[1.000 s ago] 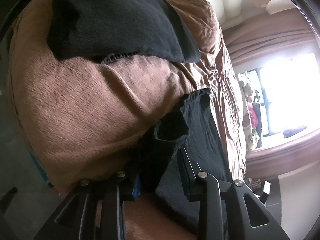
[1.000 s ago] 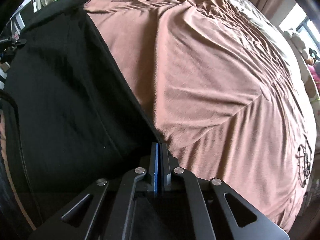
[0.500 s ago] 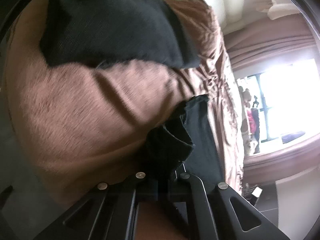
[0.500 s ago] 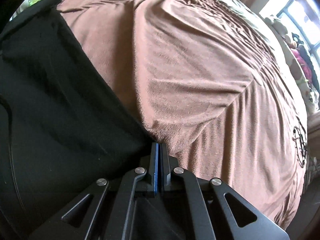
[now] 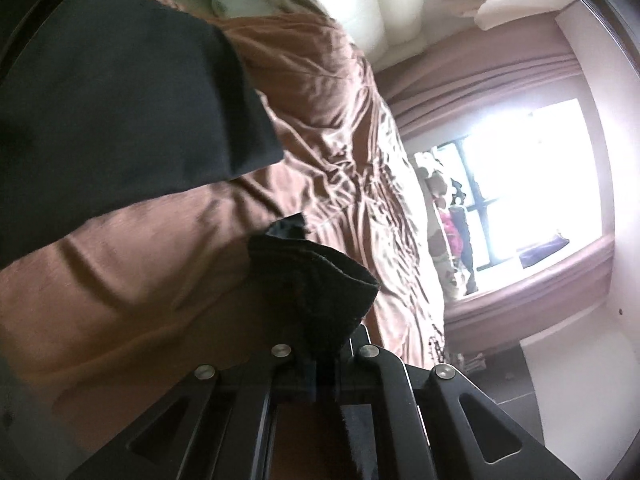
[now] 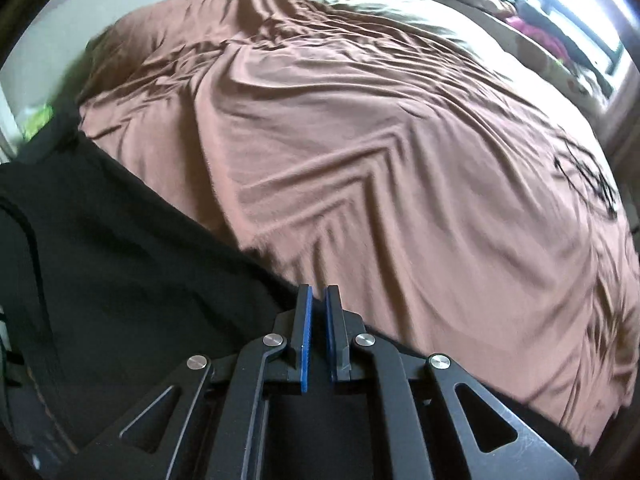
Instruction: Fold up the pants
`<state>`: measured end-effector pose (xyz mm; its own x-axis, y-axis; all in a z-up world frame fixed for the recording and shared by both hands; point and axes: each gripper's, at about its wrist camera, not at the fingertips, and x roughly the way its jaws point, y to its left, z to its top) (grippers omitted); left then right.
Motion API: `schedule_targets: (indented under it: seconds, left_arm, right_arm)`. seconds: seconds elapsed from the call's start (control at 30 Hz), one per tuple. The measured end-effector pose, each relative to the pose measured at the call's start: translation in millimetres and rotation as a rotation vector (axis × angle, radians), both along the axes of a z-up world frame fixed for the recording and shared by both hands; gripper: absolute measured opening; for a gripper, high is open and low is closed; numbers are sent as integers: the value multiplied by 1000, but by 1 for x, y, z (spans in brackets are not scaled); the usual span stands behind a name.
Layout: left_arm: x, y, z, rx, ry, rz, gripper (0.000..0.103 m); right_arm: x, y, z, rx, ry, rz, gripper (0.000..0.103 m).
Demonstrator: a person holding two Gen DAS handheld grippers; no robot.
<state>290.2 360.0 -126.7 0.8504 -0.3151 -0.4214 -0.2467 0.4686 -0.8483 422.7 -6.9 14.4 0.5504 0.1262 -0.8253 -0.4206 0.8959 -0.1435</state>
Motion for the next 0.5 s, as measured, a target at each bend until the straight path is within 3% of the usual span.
schedule_targets:
  seconds: [0.33,0.5]
  left_arm:
    - [16,-11,34,-6,-78,-57,5]
    - [25,-14,52,4,-101,-62,5]
  right_arm:
    - [-39,-54,3,78,107,-63,3]
    - [-38,-50,-22,76,176,-64,3]
